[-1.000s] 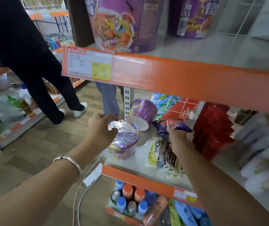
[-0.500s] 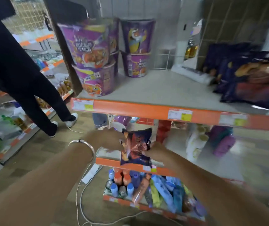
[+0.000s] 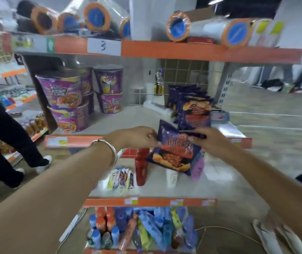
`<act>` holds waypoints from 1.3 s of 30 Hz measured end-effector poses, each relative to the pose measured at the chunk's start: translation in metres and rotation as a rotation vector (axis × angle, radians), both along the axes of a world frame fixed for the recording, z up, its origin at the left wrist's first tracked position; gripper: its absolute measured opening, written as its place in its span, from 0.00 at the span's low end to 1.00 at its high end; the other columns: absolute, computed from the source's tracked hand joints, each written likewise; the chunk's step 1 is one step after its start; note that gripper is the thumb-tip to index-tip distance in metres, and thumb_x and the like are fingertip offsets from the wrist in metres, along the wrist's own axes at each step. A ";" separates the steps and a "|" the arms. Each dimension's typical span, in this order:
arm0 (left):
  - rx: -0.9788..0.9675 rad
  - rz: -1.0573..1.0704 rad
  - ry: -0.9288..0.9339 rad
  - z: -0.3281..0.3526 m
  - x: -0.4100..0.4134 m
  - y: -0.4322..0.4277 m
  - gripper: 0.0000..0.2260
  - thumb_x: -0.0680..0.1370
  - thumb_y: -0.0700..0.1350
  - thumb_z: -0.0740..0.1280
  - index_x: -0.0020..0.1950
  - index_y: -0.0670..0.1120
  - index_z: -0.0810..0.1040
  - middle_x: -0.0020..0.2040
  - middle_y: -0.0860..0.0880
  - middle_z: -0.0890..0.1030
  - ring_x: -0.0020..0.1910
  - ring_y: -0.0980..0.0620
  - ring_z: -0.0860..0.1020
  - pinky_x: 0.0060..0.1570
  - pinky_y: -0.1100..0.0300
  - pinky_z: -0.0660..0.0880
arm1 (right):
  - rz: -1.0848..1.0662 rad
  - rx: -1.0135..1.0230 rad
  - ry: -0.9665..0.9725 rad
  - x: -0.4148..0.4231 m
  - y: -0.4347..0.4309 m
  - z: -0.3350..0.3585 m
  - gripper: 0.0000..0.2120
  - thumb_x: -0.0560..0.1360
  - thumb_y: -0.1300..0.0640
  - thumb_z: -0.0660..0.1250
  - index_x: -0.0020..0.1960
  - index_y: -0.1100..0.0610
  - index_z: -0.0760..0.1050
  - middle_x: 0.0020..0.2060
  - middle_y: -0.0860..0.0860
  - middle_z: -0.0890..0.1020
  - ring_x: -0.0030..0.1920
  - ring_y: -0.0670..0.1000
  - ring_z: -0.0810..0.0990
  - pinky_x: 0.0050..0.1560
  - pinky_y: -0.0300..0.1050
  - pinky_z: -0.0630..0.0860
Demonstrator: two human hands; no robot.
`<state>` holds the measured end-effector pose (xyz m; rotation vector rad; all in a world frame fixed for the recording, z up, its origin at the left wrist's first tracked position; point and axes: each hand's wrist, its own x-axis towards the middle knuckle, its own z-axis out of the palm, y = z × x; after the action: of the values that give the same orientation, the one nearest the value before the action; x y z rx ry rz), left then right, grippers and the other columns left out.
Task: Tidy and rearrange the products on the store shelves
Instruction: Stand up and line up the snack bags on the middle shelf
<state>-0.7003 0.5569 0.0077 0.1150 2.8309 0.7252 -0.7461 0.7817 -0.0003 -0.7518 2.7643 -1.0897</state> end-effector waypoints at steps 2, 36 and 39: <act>0.212 0.026 0.013 0.003 -0.009 0.016 0.21 0.76 0.53 0.67 0.65 0.45 0.73 0.59 0.45 0.79 0.59 0.47 0.77 0.62 0.57 0.71 | -0.054 -0.108 0.067 -0.008 0.020 0.015 0.11 0.75 0.65 0.65 0.57 0.62 0.78 0.44 0.54 0.79 0.41 0.42 0.77 0.40 0.30 0.69; -0.065 0.166 0.314 -0.049 -0.209 -0.023 0.22 0.72 0.34 0.65 0.65 0.48 0.75 0.67 0.46 0.72 0.64 0.44 0.69 0.59 0.59 0.69 | -0.339 0.021 0.203 -0.171 0.020 0.003 0.19 0.71 0.54 0.68 0.61 0.45 0.73 0.63 0.51 0.69 0.67 0.55 0.64 0.68 0.59 0.64; -0.156 0.214 0.344 -0.056 -0.219 -0.023 0.24 0.72 0.34 0.64 0.67 0.48 0.71 0.69 0.47 0.69 0.65 0.42 0.66 0.63 0.51 0.69 | -0.355 0.017 0.220 -0.170 0.024 0.007 0.22 0.70 0.54 0.70 0.63 0.46 0.71 0.66 0.51 0.66 0.69 0.56 0.62 0.69 0.56 0.61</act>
<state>-0.9194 0.5339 -0.0482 -0.1005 3.2543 0.5679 -0.9166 0.8056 0.0071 -0.4077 3.1784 -1.0915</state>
